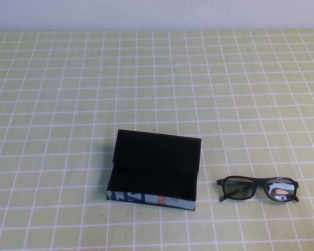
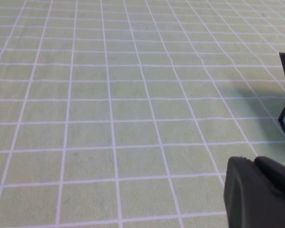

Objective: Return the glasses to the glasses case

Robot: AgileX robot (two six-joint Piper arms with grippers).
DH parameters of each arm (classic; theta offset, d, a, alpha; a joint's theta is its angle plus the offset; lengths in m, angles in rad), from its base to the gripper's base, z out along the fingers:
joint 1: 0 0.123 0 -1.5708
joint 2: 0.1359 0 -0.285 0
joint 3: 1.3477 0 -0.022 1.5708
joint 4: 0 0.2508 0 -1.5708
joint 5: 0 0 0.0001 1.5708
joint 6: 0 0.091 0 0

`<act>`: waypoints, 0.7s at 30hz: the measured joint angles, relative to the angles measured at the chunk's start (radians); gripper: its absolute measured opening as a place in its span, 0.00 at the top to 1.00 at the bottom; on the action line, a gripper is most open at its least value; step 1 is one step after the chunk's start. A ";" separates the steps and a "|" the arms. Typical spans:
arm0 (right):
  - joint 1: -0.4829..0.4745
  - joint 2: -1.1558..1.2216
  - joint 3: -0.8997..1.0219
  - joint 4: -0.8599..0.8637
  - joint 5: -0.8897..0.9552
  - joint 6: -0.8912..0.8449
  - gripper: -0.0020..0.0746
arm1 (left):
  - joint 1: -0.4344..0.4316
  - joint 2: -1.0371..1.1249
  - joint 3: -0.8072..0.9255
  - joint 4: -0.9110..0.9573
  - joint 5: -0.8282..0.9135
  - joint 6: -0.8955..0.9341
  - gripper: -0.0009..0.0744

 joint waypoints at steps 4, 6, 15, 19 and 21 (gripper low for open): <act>0.000 0.000 0.000 0.000 0.000 0.000 1.00 | 0.000 0.000 0.000 0.000 0.000 0.002 0.99; 0.000 0.000 0.000 0.000 0.000 0.000 1.00 | 0.000 0.000 0.000 0.000 0.000 0.002 0.99; 0.000 0.000 0.000 0.000 -0.009 0.000 1.00 | 0.000 0.000 0.000 0.001 0.000 0.006 0.99; 0.000 0.000 0.001 0.002 -0.066 0.000 1.00 | 0.000 0.000 0.000 0.001 -0.011 0.006 0.99; 0.000 0.000 0.001 0.002 -0.126 0.000 1.00 | 0.000 0.000 0.000 0.001 -0.028 0.006 0.99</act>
